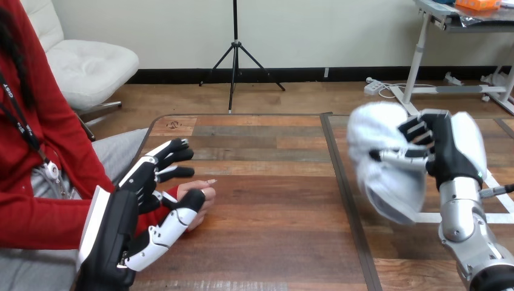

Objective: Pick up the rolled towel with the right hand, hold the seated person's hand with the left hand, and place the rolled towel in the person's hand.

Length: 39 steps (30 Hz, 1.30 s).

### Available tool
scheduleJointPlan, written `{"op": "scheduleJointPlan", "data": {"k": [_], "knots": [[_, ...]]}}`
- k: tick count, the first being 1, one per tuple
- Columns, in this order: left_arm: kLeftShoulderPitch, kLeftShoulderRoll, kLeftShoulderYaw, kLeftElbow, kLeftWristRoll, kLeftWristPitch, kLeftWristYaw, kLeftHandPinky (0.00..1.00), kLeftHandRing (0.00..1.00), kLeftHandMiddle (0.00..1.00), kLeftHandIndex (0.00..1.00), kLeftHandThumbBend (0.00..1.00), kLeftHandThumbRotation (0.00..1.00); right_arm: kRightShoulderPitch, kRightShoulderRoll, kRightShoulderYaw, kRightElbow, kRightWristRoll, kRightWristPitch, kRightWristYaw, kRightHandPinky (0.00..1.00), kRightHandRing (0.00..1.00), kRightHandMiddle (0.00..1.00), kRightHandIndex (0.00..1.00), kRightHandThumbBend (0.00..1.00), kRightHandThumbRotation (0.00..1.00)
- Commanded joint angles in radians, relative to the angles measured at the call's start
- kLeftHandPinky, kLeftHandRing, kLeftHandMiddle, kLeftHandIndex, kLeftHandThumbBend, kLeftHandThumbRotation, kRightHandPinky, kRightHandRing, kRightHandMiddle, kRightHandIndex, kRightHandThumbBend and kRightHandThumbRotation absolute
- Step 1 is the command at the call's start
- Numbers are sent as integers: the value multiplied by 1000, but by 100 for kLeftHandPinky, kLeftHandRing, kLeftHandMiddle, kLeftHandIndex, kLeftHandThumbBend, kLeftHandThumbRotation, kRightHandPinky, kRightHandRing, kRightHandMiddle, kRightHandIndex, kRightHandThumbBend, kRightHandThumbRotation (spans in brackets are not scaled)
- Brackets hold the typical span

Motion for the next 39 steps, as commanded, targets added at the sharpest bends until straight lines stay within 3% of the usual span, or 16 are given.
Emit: {"op": "scheduleJointPlan", "data": {"k": [1,9,19,39], "knots": [[-68,13,12,1,14,5,17,51,68,78,79,70,56,-48,-35,-34,-108,2,-77,-57,32,37,41,42,75,0],[-82,27,17,-1,20,20,23,50,69,79,79,72,56,-25,-44,-44,-148,-18,-160,-97,32,36,39,40,76,0],[-100,41,24,6,35,17,33,50,70,78,78,70,51,2,-46,-54,-228,-47,-165,-127,33,36,39,39,78,0],[-124,72,54,-3,92,49,68,53,75,80,78,72,42,42,-74,-61,-344,-97,-206,-133,31,36,39,38,80,0]]}}
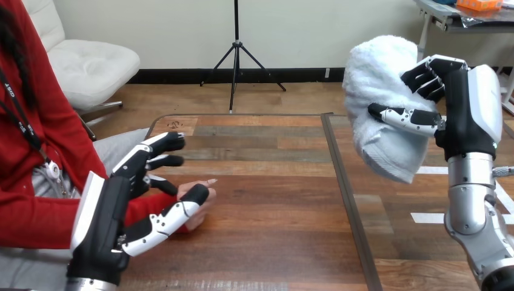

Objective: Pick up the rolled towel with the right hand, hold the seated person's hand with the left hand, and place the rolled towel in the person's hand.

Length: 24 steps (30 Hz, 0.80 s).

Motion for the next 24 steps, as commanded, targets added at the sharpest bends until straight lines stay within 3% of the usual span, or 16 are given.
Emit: {"op": "scheduleJointPlan", "data": {"k": [1,14,24], "knots": [[-65,33,24,-10,29,10,21,53,76,80,78,73,42,-27,-35,-26,-85,-12,-38,-27,31,36,39,38,80,0],[-64,104,61,-78,255,107,77,60,78,83,83,81,50,-14,-51,-40,-112,-30,-89,-23,29,35,38,36,84,0],[-79,152,48,-112,368,190,73,59,76,83,83,94,50,-4,-52,-49,-134,-29,-100,-28,28,33,37,36,85,0]]}}
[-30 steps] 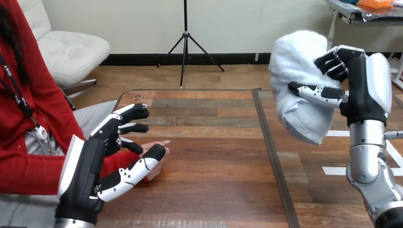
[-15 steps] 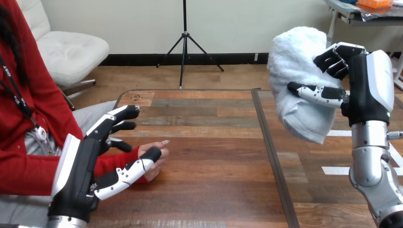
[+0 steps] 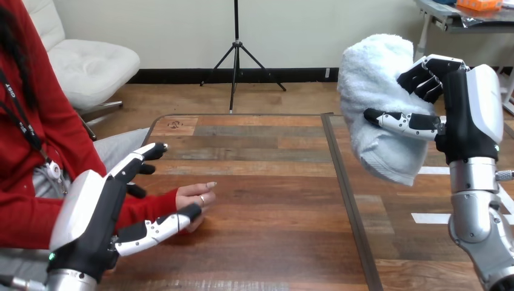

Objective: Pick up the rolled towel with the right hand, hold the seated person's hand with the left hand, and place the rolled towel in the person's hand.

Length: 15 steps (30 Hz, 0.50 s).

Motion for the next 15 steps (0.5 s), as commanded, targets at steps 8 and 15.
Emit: {"op": "scheduleJointPlan", "data": {"k": [8,15], "knots": [[-104,91,-23,-55,128,63,8,61,77,82,83,99,44,-40,-31,-47,-109,12,-26,-21,27,33,36,35,85,0],[-132,129,-43,-47,185,88,-7,63,77,83,84,100,41,-33,-26,-58,-129,17,-19,-12,27,32,35,35,85,0]]}}
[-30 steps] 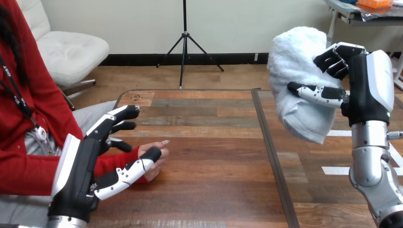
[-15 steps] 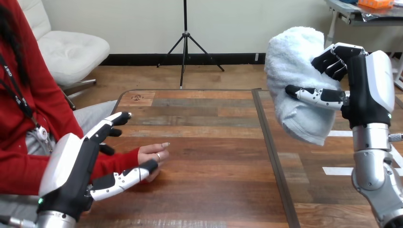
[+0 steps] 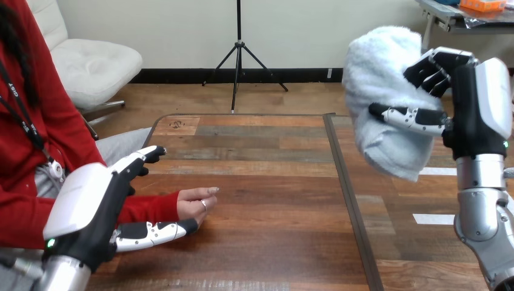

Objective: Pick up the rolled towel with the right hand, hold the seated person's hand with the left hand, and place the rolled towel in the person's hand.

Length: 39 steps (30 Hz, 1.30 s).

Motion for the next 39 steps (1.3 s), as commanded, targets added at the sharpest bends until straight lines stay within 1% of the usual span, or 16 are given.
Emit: {"op": "scheduleJointPlan", "data": {"k": [1,6,13,16,24,27,33,37,39], "knots": [[-97,57,-31,-26,44,9,0,63,78,83,85,100,40,-45,-15,-38,-79,17,-10,-8,27,32,35,35,85,0],[-118,74,-43,-8,67,8,12,66,78,83,85,100,39,-41,-13,-42,-90,21,0,0,27,32,35,35,84,0],[-147,92,-59,11,78,20,9,68,81,85,85,100,36,-45,-17,-43,-75,9,-7,-13,27,32,36,35,84,0],[-157,99,-64,15,88,26,6,69,82,86,86,100,37,-45,-18,-44,-73,8,-8,-14,27,32,36,35,84,0],[-180,118,-84,28,118,51,5,75,86,90,89,100,42,-39,-15,-46,-93,8,15,-9,27,33,36,35,84,0],[-188,125,-94,28,126,68,-7,77,88,91,90,100,43,-36,-14,-46,-100,6,24,-9,27,33,36,35,84,0],[-209,146,-119,37,160,83,-14,81,91,93,92,100,46,-40,-16,-44,-84,10,14,-10,28,33,36,35,84,0],[-225,159,-141,42,188,102,-25,82,92,94,93,100,47,-40,-15,-45,-83,13,19,-6,28,33,36,35,83,0],[-231,163,-149,44,196,111,-29,85,93,95,94,100,47,-41,-13,-46,-83,13,23,-5,28,33,36,35,83,0]]}}
